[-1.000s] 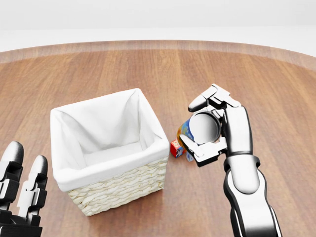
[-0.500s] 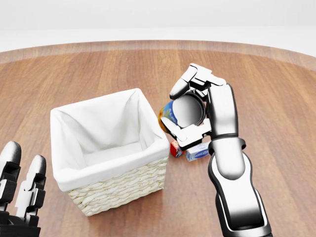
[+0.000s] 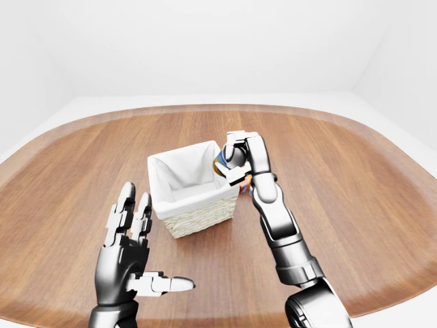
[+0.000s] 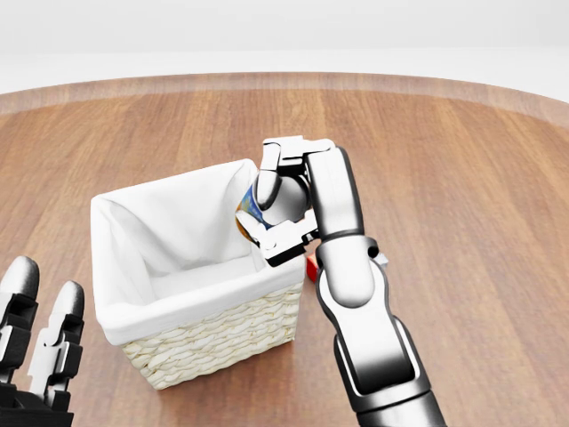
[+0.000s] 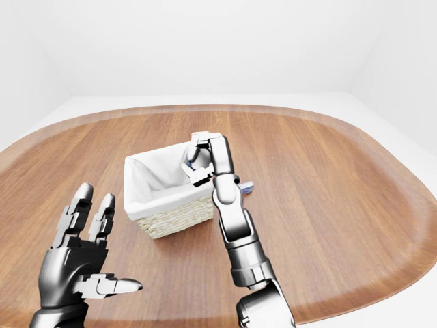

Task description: Pick up the alphabet soup and put it in the basket.

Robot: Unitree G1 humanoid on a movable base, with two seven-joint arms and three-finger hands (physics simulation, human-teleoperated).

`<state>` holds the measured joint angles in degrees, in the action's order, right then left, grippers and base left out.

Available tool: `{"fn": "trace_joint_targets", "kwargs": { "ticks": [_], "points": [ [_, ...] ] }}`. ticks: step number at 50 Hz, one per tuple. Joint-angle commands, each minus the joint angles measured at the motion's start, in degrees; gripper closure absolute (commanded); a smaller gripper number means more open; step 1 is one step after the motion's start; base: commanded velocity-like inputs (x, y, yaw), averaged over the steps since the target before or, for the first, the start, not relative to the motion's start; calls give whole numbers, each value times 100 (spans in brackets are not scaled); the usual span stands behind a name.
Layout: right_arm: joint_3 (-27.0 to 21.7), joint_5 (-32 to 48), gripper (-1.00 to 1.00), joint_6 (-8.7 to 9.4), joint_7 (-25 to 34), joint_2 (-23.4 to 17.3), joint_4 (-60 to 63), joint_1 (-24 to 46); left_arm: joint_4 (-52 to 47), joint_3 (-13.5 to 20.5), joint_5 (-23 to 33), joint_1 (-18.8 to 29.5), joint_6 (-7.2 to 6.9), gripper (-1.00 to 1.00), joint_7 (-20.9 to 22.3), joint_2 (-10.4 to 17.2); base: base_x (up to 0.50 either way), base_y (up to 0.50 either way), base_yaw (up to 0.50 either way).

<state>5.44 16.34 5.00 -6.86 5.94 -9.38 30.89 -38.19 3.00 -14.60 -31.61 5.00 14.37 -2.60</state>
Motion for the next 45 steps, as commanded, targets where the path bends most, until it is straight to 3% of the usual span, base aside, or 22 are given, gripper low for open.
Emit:
{"fn": "trace_joint_targets", "kwargs": {
  "ticks": [1,25,45],
  "points": [
    [168,189,100,0,-226,269,-155,207,-33,11,-38,-24,0,-100,46,-3,0,0,0],
    [471,758,100,0,-455,771,-426,354,-76,23,-82,-101,0,-100,134,-13,0,0,0],
    [578,1225,100,0,-985,1263,-1574,969,-279,312,-292,-155,0,-100,421,-203,0,0,0]
  ]
}}
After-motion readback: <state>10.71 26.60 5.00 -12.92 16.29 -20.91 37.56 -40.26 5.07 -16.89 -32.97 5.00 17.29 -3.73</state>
